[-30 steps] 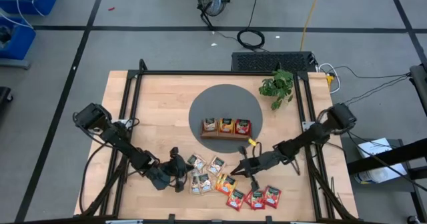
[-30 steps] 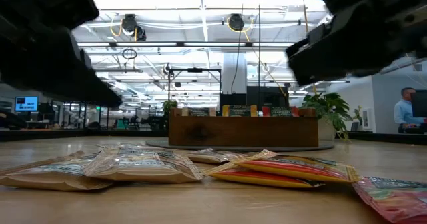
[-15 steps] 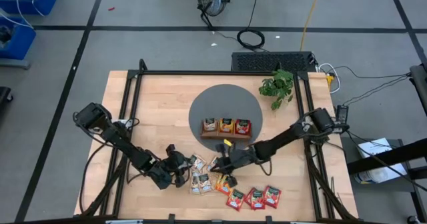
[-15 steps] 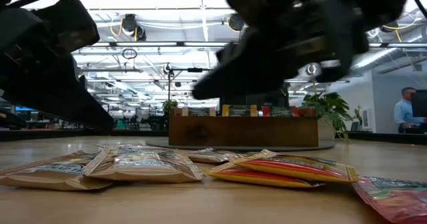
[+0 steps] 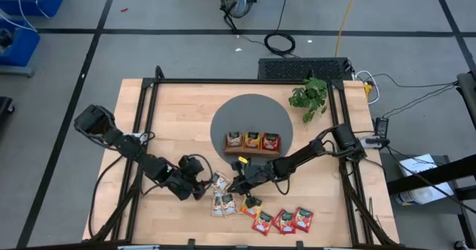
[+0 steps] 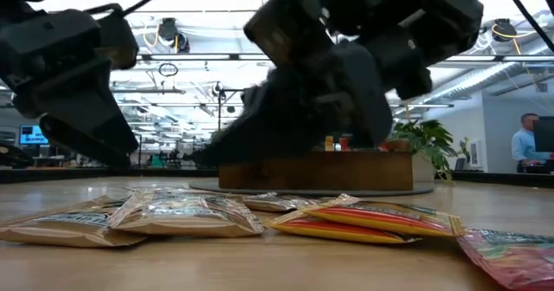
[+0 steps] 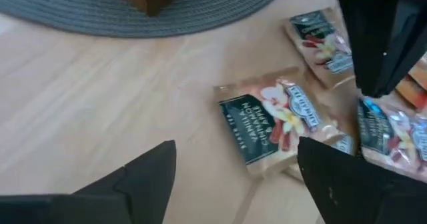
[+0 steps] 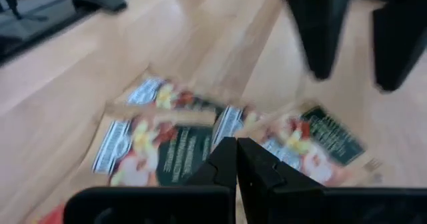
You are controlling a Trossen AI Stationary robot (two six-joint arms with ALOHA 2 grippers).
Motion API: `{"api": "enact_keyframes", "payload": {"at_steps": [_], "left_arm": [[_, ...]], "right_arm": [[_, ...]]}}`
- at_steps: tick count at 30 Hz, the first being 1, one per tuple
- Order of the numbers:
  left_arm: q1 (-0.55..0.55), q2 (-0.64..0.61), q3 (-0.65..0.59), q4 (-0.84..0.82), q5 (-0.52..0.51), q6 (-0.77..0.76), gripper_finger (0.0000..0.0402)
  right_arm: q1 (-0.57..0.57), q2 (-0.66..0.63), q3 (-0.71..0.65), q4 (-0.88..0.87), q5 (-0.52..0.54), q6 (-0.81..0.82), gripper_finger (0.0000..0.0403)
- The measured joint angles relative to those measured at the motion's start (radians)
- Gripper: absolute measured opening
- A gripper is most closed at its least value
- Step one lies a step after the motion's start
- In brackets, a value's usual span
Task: Pick & Place Tea
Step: Put the brown tea bag into the left slot of the wooden organizer
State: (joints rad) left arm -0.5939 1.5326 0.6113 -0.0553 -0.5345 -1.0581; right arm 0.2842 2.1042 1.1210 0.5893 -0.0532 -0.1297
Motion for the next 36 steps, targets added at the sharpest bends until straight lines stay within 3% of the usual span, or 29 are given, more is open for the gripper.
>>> {"api": "enact_keyframes", "payload": {"at_steps": [16, 29, 36], "left_arm": [[0.036, 0.0, 0.0, 0.015, 0.071, 0.024, 0.0264], [0.045, 0.013, 0.0, 0.043, 0.083, 0.015, 0.0269], [0.056, 0.055, -0.002, 0.058, 0.101, 0.011, 0.0269]], "right_arm": [[-0.018, 0.034, 0.023, 0.02, 0.029, -0.014, 0.0], [-0.03, 0.038, 0.023, -0.004, 0.027, -0.017, 0.0], [-0.049, 0.106, 0.029, 0.046, 0.027, -0.001, 0.0]]}}
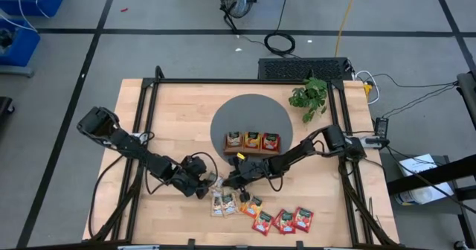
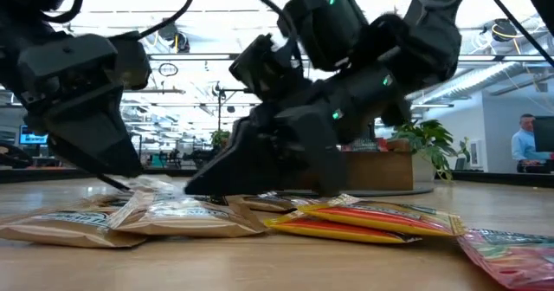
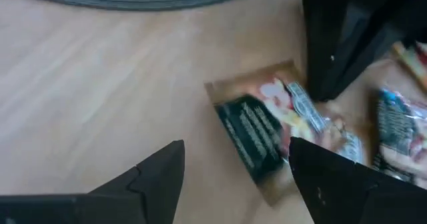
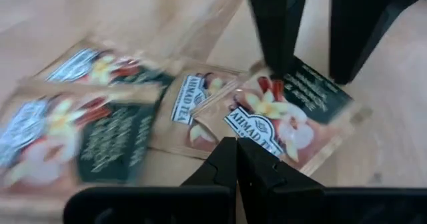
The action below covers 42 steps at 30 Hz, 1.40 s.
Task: Pick & Place Tea
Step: Put the brown tea bag into the left slot of the wooden organizer
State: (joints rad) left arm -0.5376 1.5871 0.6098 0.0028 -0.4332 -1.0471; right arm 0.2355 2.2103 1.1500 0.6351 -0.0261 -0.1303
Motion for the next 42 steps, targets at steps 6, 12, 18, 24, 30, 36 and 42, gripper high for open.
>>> {"api": "enact_keyframes", "payload": {"at_steps": [6, 12, 18, 24, 30, 36, 42], "left_arm": [[0.011, -0.003, 0.001, 0.015, 0.017, 0.024, 0.0269], [0.025, -0.003, 0.001, 0.034, 0.044, 0.051, 0.0269], [0.028, -0.003, 0.001, 0.052, 0.061, 0.07, 0.0269], [0.029, -0.012, 0.001, 0.037, 0.059, 0.067, 0.0269], [0.03, -0.011, 0.002, 0.004, 0.06, 0.047, 0.0269], [0.03, -0.011, 0.001, -0.042, 0.062, -0.01, 0.0269], [0.03, -0.011, 0.002, -0.038, 0.063, -0.011, 0.0269]], "right_arm": [[-0.008, 0.017, 0.004, -0.019, -0.002, 0.032, 0.0], [-0.013, 0.017, 0.004, -0.032, -0.004, 0.04, 0.0], [-0.013, 0.018, 0.003, -0.036, -0.004, 0.045, 0.0], [0.012, -0.001, 0.001, -0.023, 0.036, 0.016, 0.0], [0.08, -0.052, 0.006, 0.002, 0.15, -0.091, 0.0], [0.077, -0.04, 0.115, -0.036, 0.108, -0.134, 0.0], [0.041, -0.004, 0.144, -0.09, 0.103, -0.132, 0.0]]}}
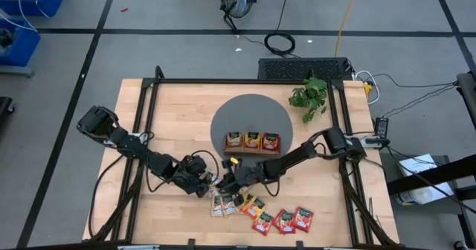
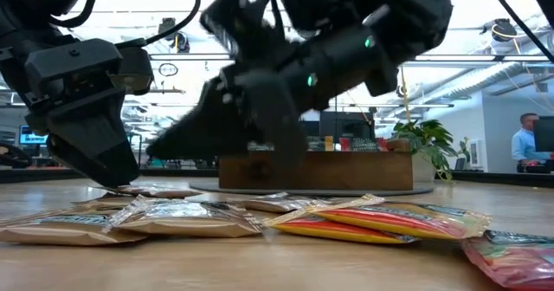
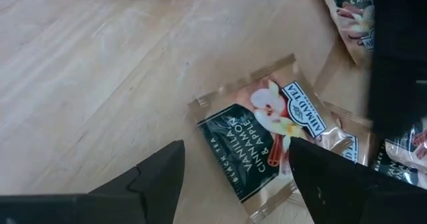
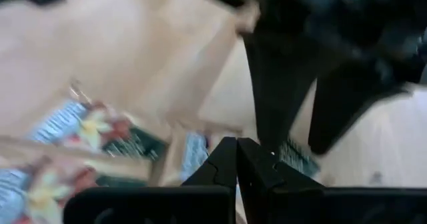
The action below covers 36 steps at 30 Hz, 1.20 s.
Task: Pick & Place Tea
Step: Put the brown tea bag into the left slot of the wooden organizer
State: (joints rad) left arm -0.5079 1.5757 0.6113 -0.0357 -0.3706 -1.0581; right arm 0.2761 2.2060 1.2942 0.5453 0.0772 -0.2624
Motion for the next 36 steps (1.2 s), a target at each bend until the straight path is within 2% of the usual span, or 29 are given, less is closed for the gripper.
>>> {"api": "enact_keyframes", "payload": {"at_steps": [15, 25, 30, 36], "left_arm": [[0.006, 0.0, 0.0, 0.003, 0.005, -0.002, 0.0269], [0.03, 0.0, 0.0, 0.048, 0.094, 0.02, 0.0267], [0.03, 0.0, 0.0, 0.055, 0.099, 0.032, 0.0239], [0.03, 0.0, 0.0, 0.056, 0.099, 0.042, 0.0186]], "right_arm": [[-0.035, 0.065, 0.003, -0.001, -0.031, 0.061, 0.0], [-0.037, 0.065, 0.003, -0.035, -0.027, 0.074, 0.0], [-0.042, 0.072, 0.003, -0.039, -0.027, 0.079, 0.0], [-0.051, 0.076, 0.004, -0.042, -0.034, 0.098, 0.0]]}}
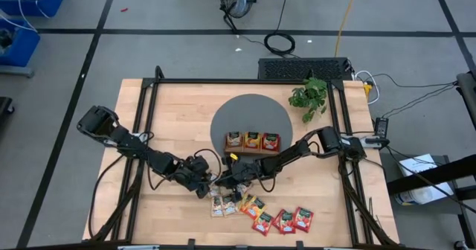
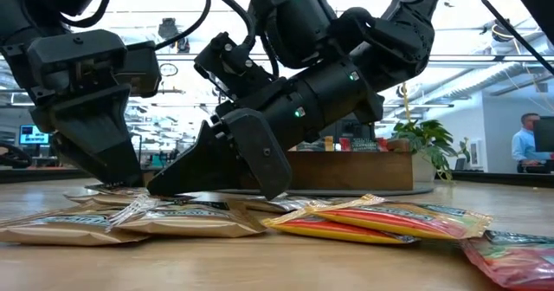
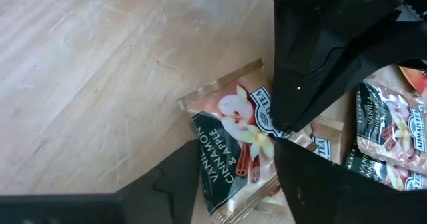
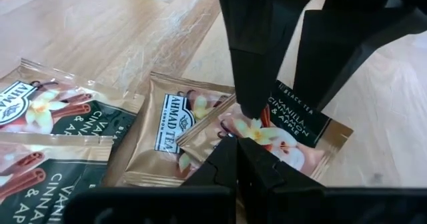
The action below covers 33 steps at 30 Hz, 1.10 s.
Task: Pick & Place Tea
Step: Put the brown tea bag into the left slot of the wooden organizer
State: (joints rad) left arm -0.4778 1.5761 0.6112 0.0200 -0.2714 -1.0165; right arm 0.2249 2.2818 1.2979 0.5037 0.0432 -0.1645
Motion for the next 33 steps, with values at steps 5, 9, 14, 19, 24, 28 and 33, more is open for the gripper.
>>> {"api": "enact_keyframes", "payload": {"at_steps": [5, 9, 14, 19, 24, 28, 33], "left_arm": [[0.001, 0.0, 0.0, -0.006, -0.021, 0.032, 0.013], [0.014, 0.0, 0.0, -0.023, -0.029, 0.037, 0.0084], [0.023, 0.0, 0.0, -0.027, -0.039, 0.068, 0.0035], [0.026, 0.0, 0.0, -0.043, -0.043, 0.117, 0.0005], [0.022, 0.0, 0.0, -0.044, -0.048, 0.198, 0.0004], [0.02, 0.0, 0.016, -0.048, -0.053, 0.247, 0.0004], [-0.008, 0.0, 0.079, -0.06, -0.076, 0.333, 0.0002]], "right_arm": [[0.0, 0.001, -0.001, 0.005, 0.0, -0.001, 0.0], [0.0, 0.002, -0.001, 0.005, 0.001, 0.0, 0.0], [0.0, 0.002, -0.002, 0.006, 0.003, -0.002, 0.0], [0.0, 0.002, -0.002, 0.006, 0.003, -0.003, 0.0], [0.0, 0.002, -0.002, 0.015, 0.005, -0.021, 0.0], [0.015, -0.024, -0.005, 0.002, 0.013, -0.031, 0.0006], [0.058, -0.105, -0.009, -0.09, 0.104, -0.056, 0.0043]]}}
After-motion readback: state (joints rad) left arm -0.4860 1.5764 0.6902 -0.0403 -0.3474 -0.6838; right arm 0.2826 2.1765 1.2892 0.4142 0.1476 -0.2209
